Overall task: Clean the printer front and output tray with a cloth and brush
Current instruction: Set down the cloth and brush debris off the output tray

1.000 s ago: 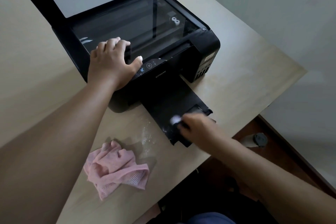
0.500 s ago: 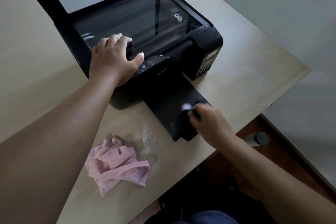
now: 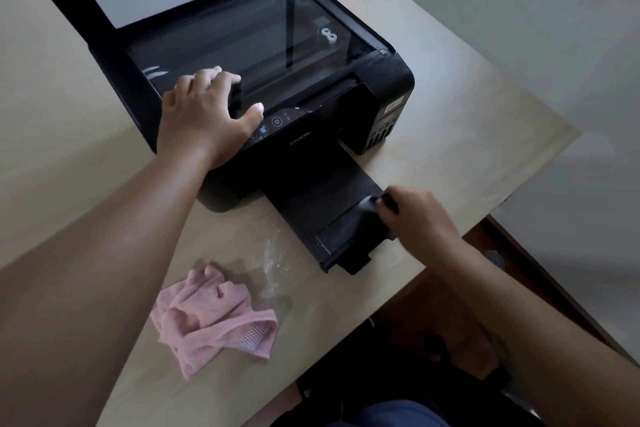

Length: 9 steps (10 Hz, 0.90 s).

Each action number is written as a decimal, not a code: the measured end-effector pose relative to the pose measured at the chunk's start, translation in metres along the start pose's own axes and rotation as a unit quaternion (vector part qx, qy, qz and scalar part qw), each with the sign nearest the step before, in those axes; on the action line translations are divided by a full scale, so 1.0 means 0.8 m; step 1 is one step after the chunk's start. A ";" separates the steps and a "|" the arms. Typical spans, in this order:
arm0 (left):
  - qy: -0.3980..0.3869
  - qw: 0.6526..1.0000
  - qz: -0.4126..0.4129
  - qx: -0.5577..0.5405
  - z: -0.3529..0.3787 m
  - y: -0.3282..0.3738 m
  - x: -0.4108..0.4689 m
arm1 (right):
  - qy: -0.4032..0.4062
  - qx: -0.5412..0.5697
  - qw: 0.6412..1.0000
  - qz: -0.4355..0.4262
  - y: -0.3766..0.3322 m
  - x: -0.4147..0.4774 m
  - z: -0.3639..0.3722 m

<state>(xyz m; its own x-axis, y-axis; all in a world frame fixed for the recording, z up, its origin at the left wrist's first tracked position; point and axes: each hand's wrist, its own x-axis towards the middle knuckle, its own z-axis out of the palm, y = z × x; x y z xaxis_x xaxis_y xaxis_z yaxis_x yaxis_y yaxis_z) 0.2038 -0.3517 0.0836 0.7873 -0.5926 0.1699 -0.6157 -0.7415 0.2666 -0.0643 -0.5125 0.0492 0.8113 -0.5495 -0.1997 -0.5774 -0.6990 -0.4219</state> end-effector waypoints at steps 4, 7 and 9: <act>0.002 1.000 0.000 -0.004 -0.001 0.000 -0.003 | -0.022 0.088 0.995 0.027 -0.027 -0.002 0.009; 0.001 1.000 -0.002 -0.004 0.000 0.001 -0.003 | -0.093 0.093 0.991 0.008 -0.036 -0.014 0.033; 0.002 1.000 -0.001 -0.006 -0.001 0.000 -0.003 | -0.074 0.111 0.991 0.006 -0.032 -0.013 0.035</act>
<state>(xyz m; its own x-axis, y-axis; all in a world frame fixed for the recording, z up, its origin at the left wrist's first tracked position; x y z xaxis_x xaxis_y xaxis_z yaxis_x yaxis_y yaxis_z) 0.2020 -0.3505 0.0840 0.7887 -0.5897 0.1738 -0.6137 -0.7385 0.2791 -0.0554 -0.4761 0.0373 0.8189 -0.4728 -0.3254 -0.5653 -0.5665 -0.5995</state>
